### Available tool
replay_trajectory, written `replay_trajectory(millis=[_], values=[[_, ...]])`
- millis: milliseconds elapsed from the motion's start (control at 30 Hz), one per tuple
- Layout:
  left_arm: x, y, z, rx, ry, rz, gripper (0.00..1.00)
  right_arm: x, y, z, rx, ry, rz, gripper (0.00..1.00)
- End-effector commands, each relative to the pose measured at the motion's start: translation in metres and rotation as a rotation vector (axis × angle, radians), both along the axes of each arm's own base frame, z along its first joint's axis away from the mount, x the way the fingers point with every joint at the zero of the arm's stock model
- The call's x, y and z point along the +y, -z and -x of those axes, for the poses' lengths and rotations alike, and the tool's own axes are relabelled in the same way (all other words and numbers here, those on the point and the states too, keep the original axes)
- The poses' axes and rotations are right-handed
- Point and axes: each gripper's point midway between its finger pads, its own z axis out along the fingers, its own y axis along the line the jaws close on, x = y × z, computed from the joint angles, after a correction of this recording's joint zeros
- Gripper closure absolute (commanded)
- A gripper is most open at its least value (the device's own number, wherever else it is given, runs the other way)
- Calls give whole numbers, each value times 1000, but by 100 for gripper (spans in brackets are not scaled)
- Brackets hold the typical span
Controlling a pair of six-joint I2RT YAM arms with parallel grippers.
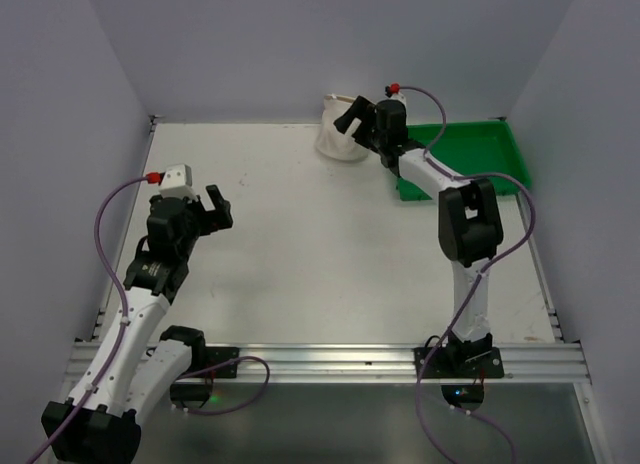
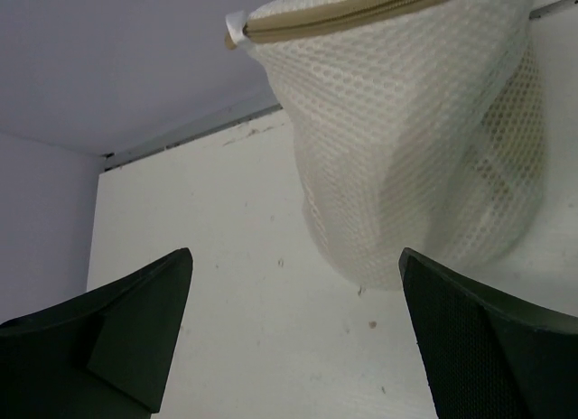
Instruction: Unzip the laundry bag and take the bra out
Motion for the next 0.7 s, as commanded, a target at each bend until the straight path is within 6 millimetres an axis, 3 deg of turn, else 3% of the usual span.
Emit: replay_trajectory(millis=[0, 33, 67, 133, 167, 300, 433, 533, 567, 633, 667], values=[[13, -8, -7, -47, -52, -44, 0, -3, -16, -35, -49, 86, -20, 1], [14, -9, -7, -49, -58, -46, 0, -1, 7, -42, -13, 89, -6, 1], [14, -9, -7, -50, -58, -45, 0, 2, -9, -54, -43, 91, -18, 1], [14, -7, -8, -43, -58, -47, 0, 4, 20, -62, 15, 100, 2, 1], [14, -7, -8, -41, -57, -47, 0, 5, 10, -71, -9, 115, -7, 1], [12, -4, -8, -34, -48, -44, 0, 4, 27, -80, 65, 133, -32, 1], [12, -3, -7, -29, -49, -47, 0, 8, 27, -88, 78, 154, -88, 1], [15, -2, -7, -23, -59, -51, 0, 8, 38, -92, 115, 158, -153, 21], [15, -2, -7, -22, -60, -50, 0, 6, 42, -93, 129, 164, -169, 38], [15, -2, -6, -22, -61, -50, 0, 3, 52, -94, 166, 175, -222, 53], [15, -1, -6, -19, -63, -50, 0, 2, 55, -94, 177, 178, -234, 66]])
